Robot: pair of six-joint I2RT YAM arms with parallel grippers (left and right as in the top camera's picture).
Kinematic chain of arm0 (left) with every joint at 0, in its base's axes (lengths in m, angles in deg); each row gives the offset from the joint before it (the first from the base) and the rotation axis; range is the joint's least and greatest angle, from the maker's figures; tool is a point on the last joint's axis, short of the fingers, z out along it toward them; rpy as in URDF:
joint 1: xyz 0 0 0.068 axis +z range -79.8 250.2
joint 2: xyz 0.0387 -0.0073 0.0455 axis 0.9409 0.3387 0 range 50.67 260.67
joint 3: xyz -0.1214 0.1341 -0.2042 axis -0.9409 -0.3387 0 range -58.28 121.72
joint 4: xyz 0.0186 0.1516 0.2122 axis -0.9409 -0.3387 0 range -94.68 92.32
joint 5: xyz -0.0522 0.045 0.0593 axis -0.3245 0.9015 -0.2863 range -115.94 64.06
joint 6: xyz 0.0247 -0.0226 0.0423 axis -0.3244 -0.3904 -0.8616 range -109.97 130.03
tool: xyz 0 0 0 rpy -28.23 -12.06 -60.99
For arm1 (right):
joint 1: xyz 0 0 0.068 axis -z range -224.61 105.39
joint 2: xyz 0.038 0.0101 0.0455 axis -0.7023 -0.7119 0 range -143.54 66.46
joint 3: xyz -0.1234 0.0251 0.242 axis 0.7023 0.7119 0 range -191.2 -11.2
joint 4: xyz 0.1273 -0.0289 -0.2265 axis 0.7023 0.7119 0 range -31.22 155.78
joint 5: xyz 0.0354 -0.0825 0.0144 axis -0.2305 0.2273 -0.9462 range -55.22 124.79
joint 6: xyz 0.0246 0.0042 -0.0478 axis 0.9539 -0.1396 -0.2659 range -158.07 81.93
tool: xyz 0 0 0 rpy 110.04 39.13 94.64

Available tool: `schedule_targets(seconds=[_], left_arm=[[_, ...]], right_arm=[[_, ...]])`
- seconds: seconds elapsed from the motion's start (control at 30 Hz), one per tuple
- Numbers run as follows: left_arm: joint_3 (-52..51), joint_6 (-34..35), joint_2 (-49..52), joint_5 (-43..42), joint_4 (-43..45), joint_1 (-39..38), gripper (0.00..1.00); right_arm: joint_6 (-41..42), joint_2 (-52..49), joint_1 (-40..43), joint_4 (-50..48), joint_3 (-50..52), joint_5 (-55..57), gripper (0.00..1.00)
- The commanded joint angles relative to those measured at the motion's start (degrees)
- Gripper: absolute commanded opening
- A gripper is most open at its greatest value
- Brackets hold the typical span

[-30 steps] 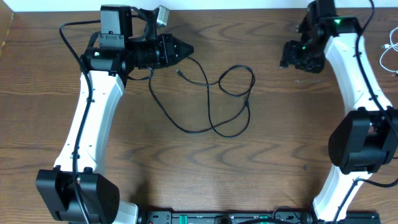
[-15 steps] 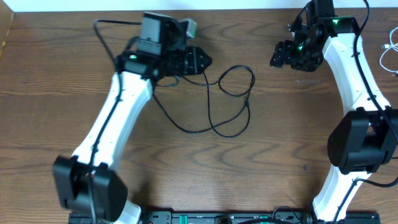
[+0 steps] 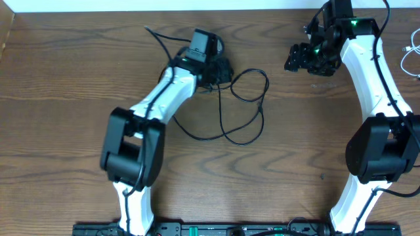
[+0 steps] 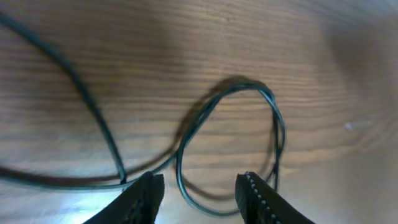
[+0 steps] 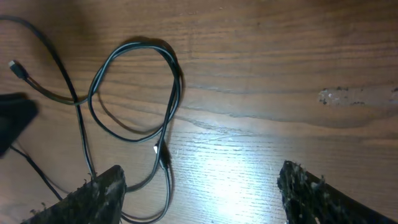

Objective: Untangle cables

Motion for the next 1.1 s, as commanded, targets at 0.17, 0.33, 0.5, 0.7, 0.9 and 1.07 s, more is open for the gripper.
schedule_targets(seconds=[0.17,0.33,0.5,0.7,0.9,1.07], left_arm=[[-0.2,-6.2,5.3,9.0,1.6,-3.1,0.44],[-0.2,-9.0,6.3,10.2,1.6,-3.1,0.43],[-0.2,-9.9,6.4,13.0,1.5,-3.7,0.36],[-0.2,-10.3,6.5,17.7,1.6,-5.1,0.35],[-0.2,-10.3,7.0,18.0,1.6,-5.6,0.36],[-0.2,-11.1,8.0,18.0,1.6,-5.9,0.36]], right_arm=[[-0.4,-0.4,-0.2,0.2,0.2,0.7,0.76],[-0.4,-0.4,-0.2,0.2,0.2,0.7,0.77],[-0.4,-0.4,-0.4,0.2,0.2,0.6,0.77],[-0.4,-0.4,-0.6,0.2,0.3,0.6,0.77],[-0.4,-0.4,-0.8,0.2,1.2,0.6,0.77],[-0.4,-0.4,-0.9,0.1,1.3,0.6,0.77]])
